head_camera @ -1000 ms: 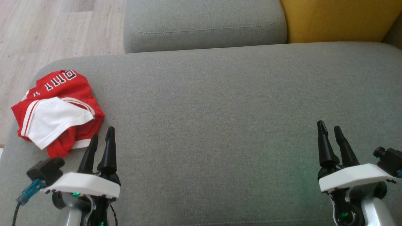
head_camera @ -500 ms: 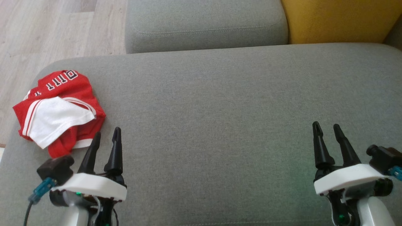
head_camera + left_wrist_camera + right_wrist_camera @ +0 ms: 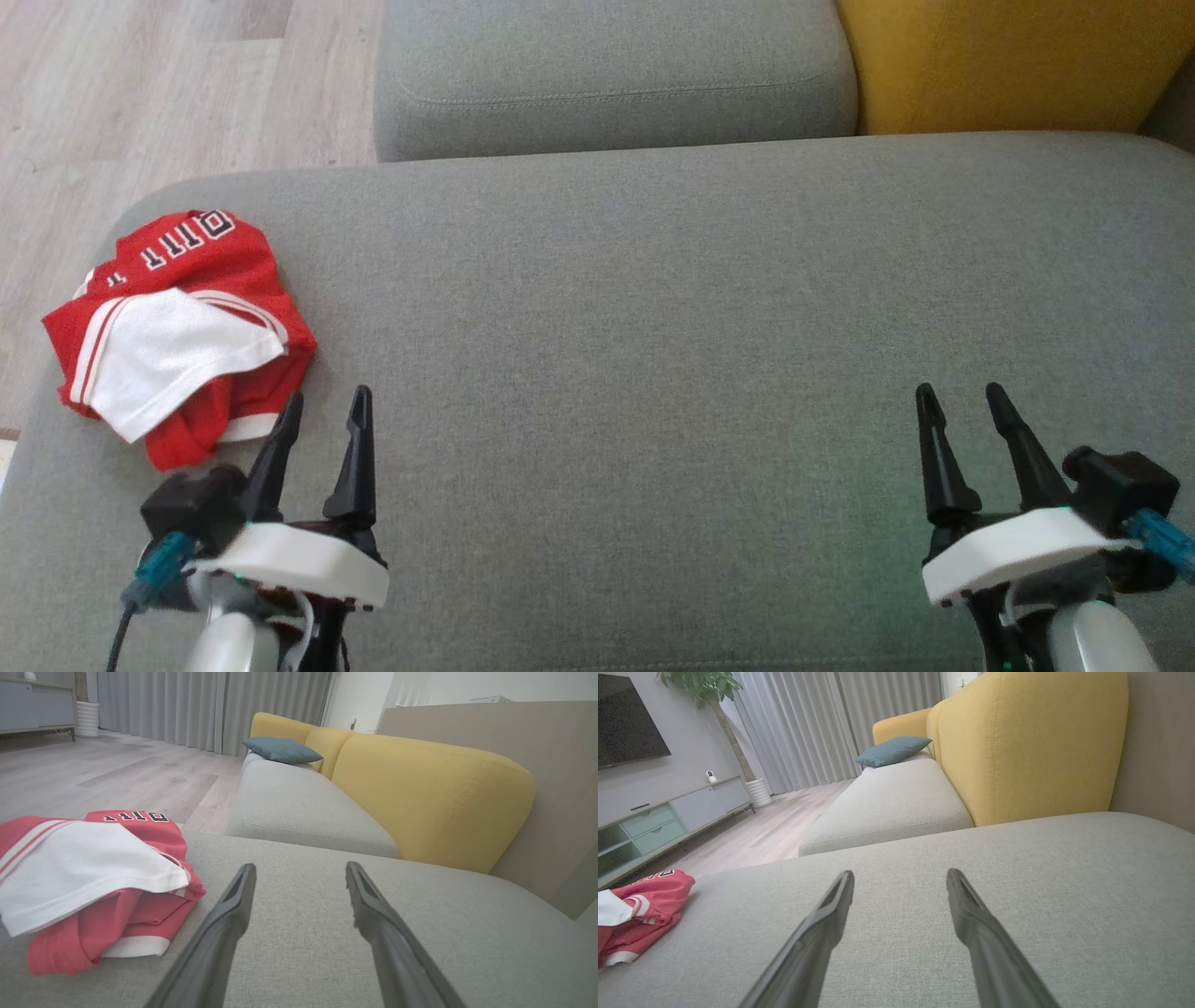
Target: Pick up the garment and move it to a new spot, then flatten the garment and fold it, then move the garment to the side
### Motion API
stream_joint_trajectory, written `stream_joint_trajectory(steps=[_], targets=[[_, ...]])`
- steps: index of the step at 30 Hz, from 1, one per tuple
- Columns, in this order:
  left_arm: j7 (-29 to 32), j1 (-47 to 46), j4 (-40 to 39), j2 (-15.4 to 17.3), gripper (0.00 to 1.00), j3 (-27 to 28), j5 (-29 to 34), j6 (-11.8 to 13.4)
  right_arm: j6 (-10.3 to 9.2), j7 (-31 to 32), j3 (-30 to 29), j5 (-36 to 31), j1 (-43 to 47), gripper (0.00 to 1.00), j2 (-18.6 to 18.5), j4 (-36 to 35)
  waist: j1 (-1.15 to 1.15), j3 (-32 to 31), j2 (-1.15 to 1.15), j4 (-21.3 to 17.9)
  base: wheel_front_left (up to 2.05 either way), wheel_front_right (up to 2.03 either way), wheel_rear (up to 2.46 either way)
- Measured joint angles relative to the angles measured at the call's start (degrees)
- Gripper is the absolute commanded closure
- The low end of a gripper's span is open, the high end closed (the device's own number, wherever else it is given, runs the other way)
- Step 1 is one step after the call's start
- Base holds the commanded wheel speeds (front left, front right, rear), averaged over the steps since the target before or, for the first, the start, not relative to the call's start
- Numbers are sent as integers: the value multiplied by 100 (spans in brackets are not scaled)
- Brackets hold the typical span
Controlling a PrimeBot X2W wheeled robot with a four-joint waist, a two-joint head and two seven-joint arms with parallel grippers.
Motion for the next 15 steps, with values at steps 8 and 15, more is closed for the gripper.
stream_joint_trajectory(steps=[8,15], targets=[[-130,14,66,-1,0,-11,433,24,0,-25,23,-323,27,0,5,-19,0,-11,0,6,0,0,0],[-240,28,160,-3,0,-43,826,53,0,-67,34,-571,37,0,8,-45,0,-32,0,27,0,0,0]])
